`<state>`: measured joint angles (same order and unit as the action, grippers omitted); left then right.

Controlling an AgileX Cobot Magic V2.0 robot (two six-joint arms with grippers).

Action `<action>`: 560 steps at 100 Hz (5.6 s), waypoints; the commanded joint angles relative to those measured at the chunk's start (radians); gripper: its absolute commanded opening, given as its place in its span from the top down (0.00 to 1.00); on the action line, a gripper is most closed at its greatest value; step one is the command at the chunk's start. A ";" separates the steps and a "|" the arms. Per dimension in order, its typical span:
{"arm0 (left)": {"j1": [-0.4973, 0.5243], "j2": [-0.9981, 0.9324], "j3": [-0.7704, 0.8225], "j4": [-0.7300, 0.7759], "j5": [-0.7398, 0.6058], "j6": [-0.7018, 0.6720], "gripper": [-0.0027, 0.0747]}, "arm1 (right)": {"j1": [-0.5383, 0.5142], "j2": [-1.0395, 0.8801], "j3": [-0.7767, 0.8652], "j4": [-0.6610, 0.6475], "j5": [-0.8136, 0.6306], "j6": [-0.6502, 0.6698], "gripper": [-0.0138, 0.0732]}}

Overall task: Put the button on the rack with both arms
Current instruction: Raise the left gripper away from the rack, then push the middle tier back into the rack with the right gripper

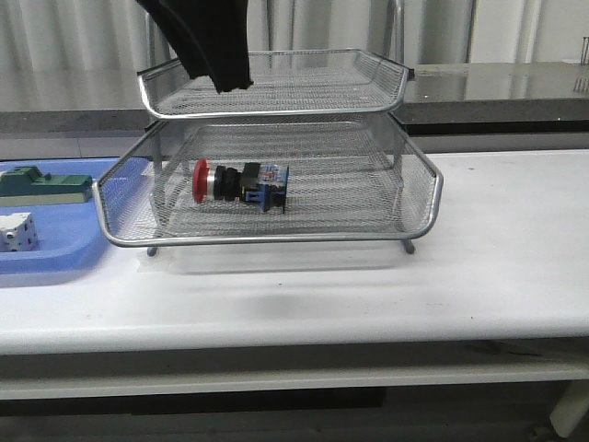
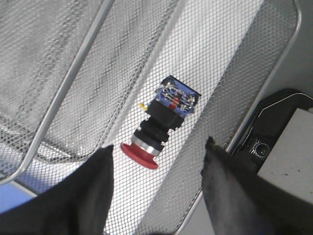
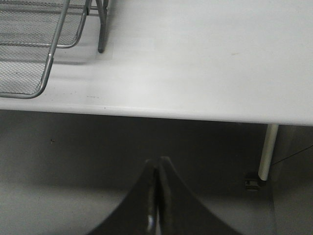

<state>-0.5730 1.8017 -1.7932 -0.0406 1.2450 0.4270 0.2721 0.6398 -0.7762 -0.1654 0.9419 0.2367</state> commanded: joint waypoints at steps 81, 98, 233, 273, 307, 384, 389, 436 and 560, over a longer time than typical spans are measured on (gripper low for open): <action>0.333 -0.615 0.594 -0.001 -0.514 -0.231 0.51 | -0.004 -0.001 -0.024 -0.024 -0.054 0.002 0.92; 0.372 -0.789 0.796 -0.003 -0.707 -0.255 0.51 | -0.004 -0.001 -0.024 -0.024 -0.054 0.002 0.92; 0.462 -1.533 1.458 -0.055 -1.176 -0.282 0.53 | -0.004 -0.001 -0.024 -0.024 -0.054 0.002 0.92; 0.462 -1.533 1.458 -0.055 -1.186 -0.282 0.99 | -0.004 -0.001 -0.024 -0.024 -0.054 0.002 0.92; 0.462 -1.533 1.458 -0.055 -1.186 -0.282 0.99 | -0.004 -0.001 -0.024 -0.024 -0.054 0.002 0.92; 0.462 -1.533 1.458 -0.055 -1.186 -0.282 0.99 | -0.004 0.099 -0.024 0.155 -0.352 0.002 0.92; 0.462 -1.533 1.458 -0.055 -1.186 -0.282 0.99 | -0.004 0.139 -0.024 0.193 -0.361 0.002 0.92; 0.462 -1.533 1.458 -0.055 -1.186 -0.282 0.99 | 0.173 0.532 -0.024 0.347 -0.485 -0.051 0.92; 0.462 -1.533 1.458 -0.055 -1.186 -0.282 0.99 | 0.455 1.077 -0.252 0.417 -0.781 -0.053 0.92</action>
<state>-0.1147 0.2613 -0.3087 -0.0840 0.1429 0.1549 0.7295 1.7339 -0.9707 0.2818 0.2112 0.1938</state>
